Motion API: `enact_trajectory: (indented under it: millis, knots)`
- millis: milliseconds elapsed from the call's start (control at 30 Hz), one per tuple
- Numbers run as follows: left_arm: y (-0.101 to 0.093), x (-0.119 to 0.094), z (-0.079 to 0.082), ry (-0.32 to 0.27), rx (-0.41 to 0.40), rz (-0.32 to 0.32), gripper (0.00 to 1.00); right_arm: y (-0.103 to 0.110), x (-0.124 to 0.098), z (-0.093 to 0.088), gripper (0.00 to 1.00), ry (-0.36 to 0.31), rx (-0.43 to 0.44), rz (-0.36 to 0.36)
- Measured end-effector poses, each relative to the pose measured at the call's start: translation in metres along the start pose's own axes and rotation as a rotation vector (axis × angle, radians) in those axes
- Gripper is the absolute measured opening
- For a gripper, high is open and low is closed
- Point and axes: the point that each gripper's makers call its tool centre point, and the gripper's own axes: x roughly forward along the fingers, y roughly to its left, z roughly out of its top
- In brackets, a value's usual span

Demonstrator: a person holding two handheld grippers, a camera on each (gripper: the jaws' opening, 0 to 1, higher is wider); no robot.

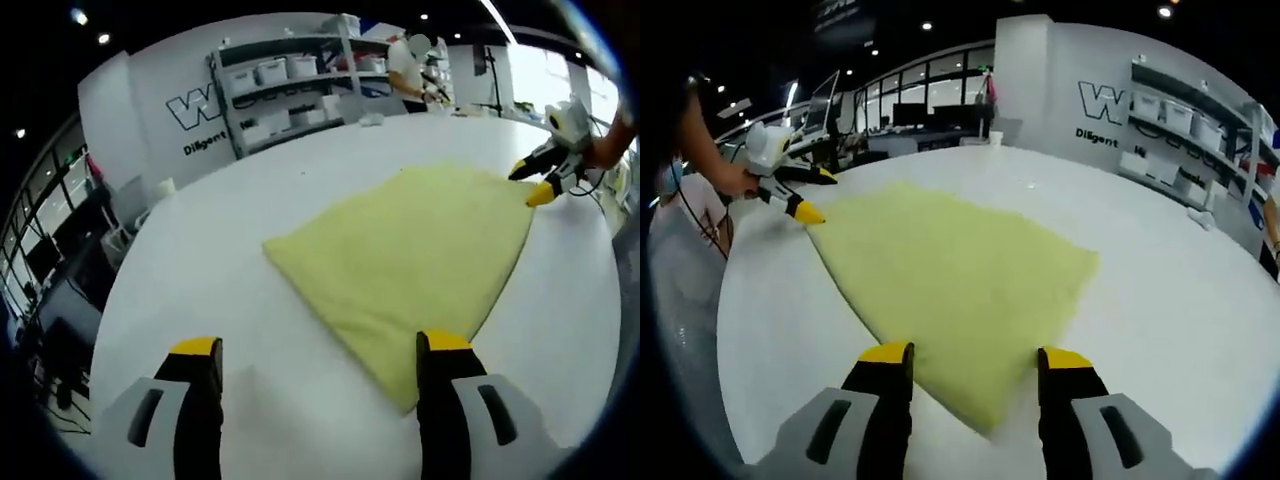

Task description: Fold the garment on the visible template until the final outline fits inside the template.

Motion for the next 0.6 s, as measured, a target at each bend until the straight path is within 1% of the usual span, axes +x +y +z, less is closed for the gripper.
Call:
enact_trajectory:
  millis: [67,133,233,367,433,500,533,567,600]
  knots:
    - [0.003,-0.004,-0.003,0.007,-0.013,0.014,0.79,-0.002,-0.002,-0.003,0.49,0.01,-0.003,-0.006]
    - [0.002,-0.007,-0.004,0.009,0.001,0.016,0.78,-0.002,-0.005,-0.004,0.47,0.018,0.0,-0.006]
    - [-0.003,-0.009,-0.006,0.014,0.034,0.009,0.76,0.0,-0.008,-0.008,0.4,0.041,-0.014,-0.005]
    - [-0.003,-0.012,-0.006,0.022,0.037,0.012,0.75,0.002,-0.015,-0.005,0.32,0.051,-0.039,-0.017]
    - [-0.003,-0.013,-0.003,0.018,0.058,0.012,0.74,0.001,-0.018,0.002,0.3,0.035,-0.069,-0.03]
    - [-0.007,-0.015,0.005,0.001,0.086,0.0,0.71,0.002,-0.019,0.007,0.29,0.024,-0.086,-0.029]
    - [-0.009,-0.016,0.007,-0.007,0.097,-0.01,0.69,0.003,-0.019,0.008,0.27,0.023,-0.088,-0.02]
    - [-0.015,-0.016,0.011,-0.019,0.113,-0.03,0.68,0.011,-0.018,0.008,0.25,0.024,-0.077,0.019]
    - [-0.02,-0.016,0.013,-0.028,0.118,-0.051,0.67,0.014,-0.018,0.006,0.25,0.037,-0.074,0.032]
